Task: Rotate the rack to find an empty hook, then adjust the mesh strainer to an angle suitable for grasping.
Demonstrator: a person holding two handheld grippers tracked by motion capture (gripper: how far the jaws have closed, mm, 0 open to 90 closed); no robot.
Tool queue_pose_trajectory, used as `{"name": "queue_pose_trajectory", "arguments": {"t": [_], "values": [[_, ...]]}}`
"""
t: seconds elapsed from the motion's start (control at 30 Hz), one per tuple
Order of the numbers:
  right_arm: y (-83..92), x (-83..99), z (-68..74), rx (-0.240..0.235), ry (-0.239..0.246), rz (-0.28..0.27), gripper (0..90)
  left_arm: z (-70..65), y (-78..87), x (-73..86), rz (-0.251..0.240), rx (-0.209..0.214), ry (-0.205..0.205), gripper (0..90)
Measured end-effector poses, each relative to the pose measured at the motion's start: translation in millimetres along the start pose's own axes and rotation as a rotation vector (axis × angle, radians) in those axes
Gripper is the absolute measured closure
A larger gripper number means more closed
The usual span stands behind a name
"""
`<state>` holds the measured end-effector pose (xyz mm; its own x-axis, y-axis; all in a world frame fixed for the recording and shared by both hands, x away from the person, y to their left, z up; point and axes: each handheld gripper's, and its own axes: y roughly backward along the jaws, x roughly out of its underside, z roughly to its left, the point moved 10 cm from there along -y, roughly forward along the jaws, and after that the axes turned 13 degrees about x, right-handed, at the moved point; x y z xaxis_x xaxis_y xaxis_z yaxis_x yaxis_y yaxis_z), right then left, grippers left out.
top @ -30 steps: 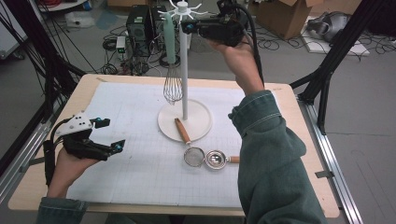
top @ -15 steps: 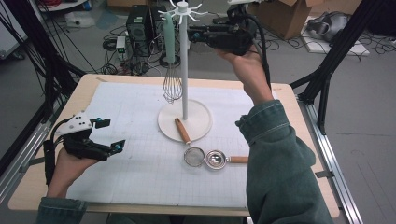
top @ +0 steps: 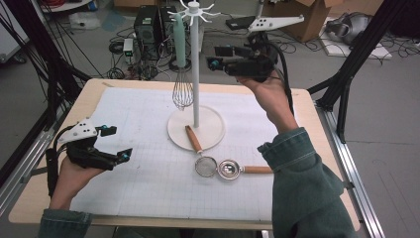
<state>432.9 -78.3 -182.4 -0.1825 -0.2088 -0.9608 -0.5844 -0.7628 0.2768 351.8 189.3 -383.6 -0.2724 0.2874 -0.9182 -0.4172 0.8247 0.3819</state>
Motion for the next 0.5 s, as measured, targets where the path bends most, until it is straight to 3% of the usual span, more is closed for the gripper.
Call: {"name": "queue_pose_trajectory", "arguments": {"t": [0.5], "values": [[6.6, 71.0, 0.6, -0.004, -0.063, 0.059, 33.1, -1.9, -2.5, 0.2, 0.006, 0.009, 0.001, 5.7]]}}
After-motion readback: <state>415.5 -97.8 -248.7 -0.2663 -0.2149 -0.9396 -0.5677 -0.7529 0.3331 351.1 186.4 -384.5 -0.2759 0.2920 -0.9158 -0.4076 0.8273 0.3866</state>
